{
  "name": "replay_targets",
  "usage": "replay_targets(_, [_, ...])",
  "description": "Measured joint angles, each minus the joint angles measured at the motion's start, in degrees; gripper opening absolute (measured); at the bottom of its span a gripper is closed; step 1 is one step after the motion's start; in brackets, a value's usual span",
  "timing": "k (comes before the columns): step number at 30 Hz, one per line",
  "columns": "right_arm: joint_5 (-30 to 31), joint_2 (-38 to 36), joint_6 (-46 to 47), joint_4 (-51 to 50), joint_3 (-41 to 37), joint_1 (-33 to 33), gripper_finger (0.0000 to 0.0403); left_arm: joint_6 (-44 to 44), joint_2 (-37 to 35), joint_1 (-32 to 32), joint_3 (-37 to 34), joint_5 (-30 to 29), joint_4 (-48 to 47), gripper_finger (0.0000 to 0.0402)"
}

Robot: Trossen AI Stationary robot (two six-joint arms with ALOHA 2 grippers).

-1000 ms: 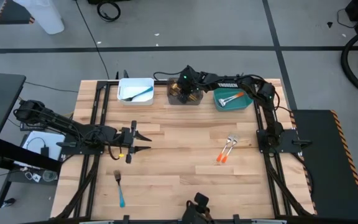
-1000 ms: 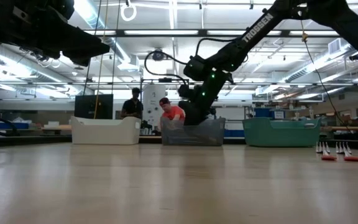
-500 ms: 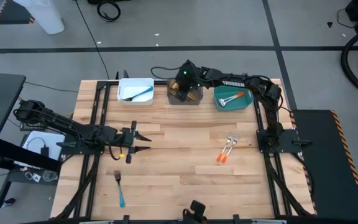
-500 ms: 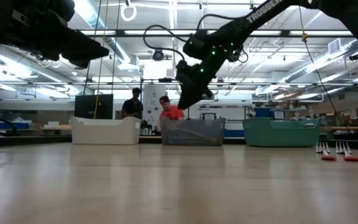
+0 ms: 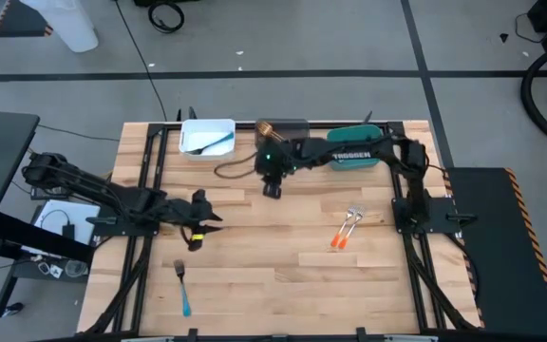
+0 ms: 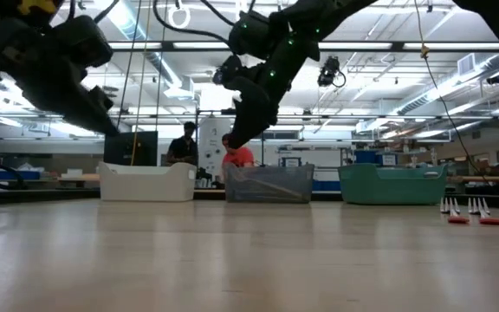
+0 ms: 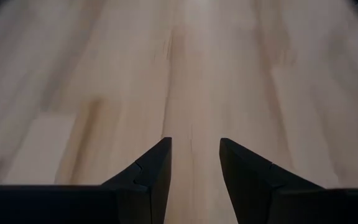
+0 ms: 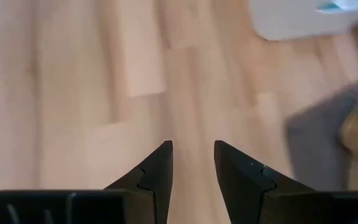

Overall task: Sort silverware by color (type)
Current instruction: Put the top blue fork into the white bin

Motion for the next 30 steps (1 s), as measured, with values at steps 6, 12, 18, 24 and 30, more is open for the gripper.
replay_targets(6, [1.1,0.0,-0.3,4.7,-2.8,3.6,0.0126,-1.8,0.0,0.0,4.0,3.9,-12.9,0.0144])
replay_targets(12, [3.2,0.1,0.6,6.3,-4.2,6.4,0.0126,-1.7,0.0,-0.4,5.2,10.8,-17.2,0.0143])
replay_targets(18, [3.2,0.1,1.7,6.6,-4.2,8.2,0.0126,-1.6,0.5,-4.6,5.2,15.5,-21.3,0.0143])
replay_targets(24, [4.0,0.1,2.5,6.6,-4.2,8.8,0.0126,-2.1,0.8,-11.1,5.2,14.9,-21.6,0.0143])
replay_targets(30, [8.2,0.1,3.2,7.5,-4.7,9.8,0.0126,-6.7,5.8,-16.7,5.2,14.1,-20.6,0.0143])
